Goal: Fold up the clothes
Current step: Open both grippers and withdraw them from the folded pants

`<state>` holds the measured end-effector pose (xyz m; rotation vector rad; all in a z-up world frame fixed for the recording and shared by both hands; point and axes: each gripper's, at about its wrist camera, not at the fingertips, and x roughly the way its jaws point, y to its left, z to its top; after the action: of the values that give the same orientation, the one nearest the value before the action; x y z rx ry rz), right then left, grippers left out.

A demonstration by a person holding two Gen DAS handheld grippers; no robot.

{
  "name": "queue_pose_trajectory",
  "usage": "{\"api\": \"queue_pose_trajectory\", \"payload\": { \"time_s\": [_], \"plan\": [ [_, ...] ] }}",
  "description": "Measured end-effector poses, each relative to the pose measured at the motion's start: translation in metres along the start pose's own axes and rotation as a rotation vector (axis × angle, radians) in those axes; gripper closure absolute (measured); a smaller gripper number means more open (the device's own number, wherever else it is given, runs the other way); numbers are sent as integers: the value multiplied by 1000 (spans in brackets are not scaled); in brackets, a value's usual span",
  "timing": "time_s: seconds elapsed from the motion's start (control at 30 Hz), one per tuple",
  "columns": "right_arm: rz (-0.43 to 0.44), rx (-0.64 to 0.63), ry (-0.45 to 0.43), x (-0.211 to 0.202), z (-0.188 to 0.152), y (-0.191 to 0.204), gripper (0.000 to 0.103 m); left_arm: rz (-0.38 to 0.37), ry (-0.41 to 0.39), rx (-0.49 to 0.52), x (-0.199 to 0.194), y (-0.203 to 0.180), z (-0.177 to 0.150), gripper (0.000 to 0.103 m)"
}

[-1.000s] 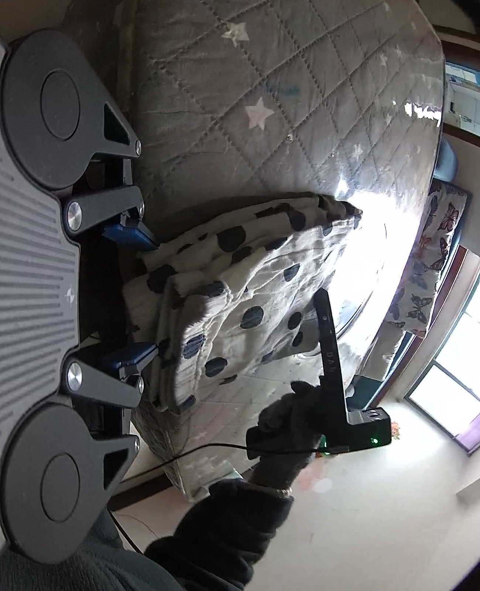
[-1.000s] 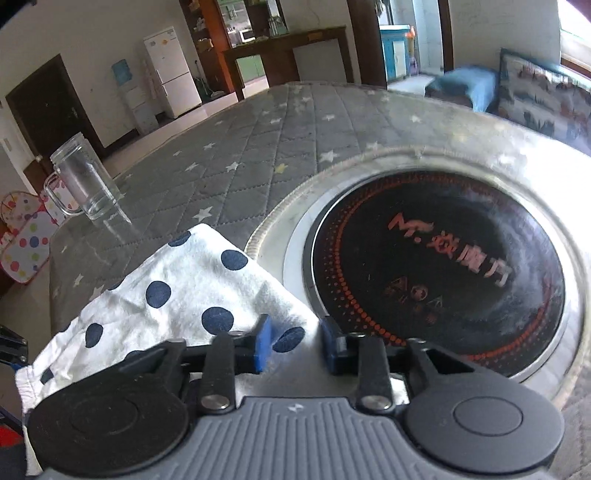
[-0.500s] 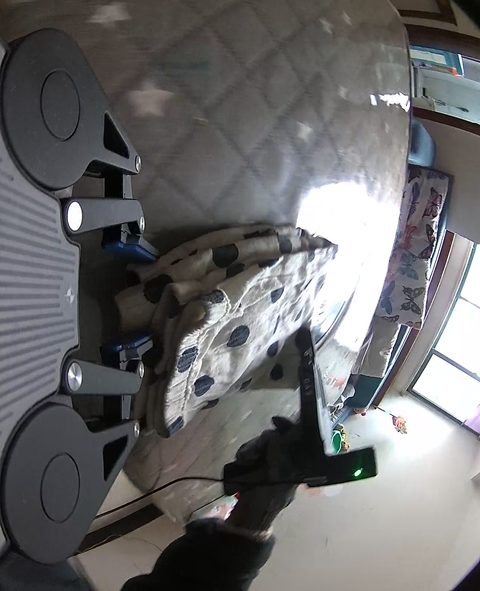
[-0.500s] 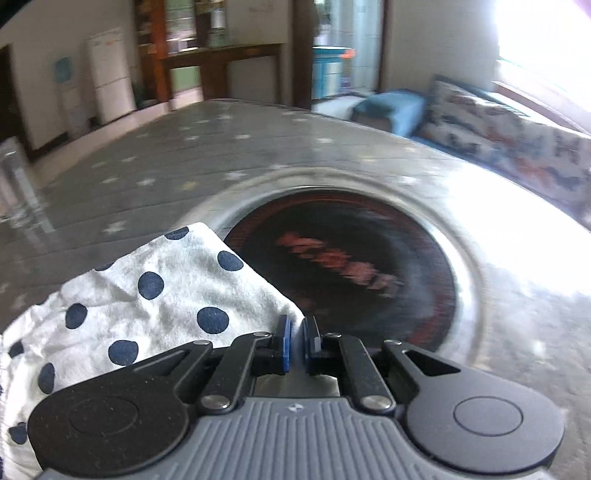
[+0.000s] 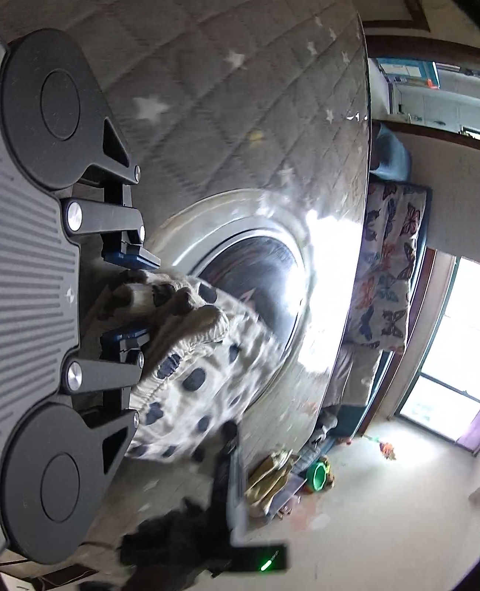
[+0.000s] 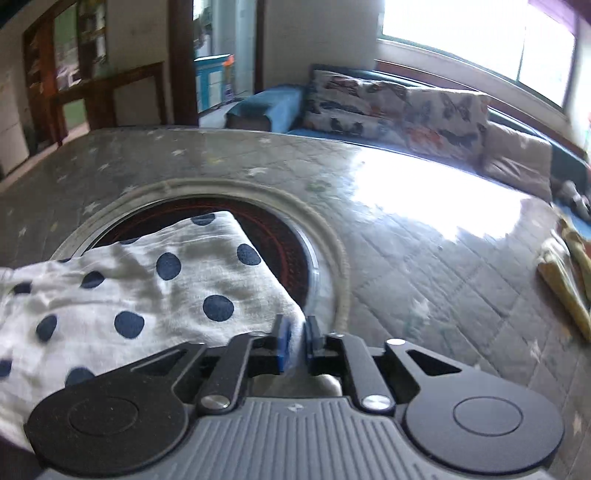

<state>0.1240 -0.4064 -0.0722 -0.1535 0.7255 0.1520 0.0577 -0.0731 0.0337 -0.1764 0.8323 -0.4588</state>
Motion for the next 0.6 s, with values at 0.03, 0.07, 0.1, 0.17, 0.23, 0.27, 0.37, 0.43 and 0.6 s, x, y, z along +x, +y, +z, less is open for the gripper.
{"api": "queue_pose_trajectory", "payload": {
  "time_s": [0.03, 0.07, 0.1, 0.17, 0.23, 0.27, 0.37, 0.43, 0.6],
  "plan": [
    [-2, 21, -10, -2, -2, -4, 87, 5, -5, -7, 0, 3, 2, 68],
    [-1, 43, -25, -6, -4, -8, 82, 9, -10, -15, 0, 7, 4, 68],
    [3, 63, -39, -11, -6, -12, 76, 14, -15, -22, 0, 10, 6, 67],
    [-4, 85, -67, -20, -11, -22, 61, 20, -36, -36, -5, 17, 8, 66],
    [-16, 105, -89, -27, -17, -32, 57, 24, -65, -61, -18, 27, 9, 58],
    [-24, 119, -89, -29, -21, -37, 54, 36, -78, -74, -23, 32, 7, 53],
    [-61, 159, -82, -30, -33, -53, 49, 73, -108, -113, -38, 46, 3, 48],
    [-95, 182, -75, -30, -42, -63, 45, 112, -126, -139, -46, 57, 0, 42],
    [-182, 215, -53, -28, -59, -82, 29, 269, -151, -169, -60, 79, -9, 33]
  ]
}}
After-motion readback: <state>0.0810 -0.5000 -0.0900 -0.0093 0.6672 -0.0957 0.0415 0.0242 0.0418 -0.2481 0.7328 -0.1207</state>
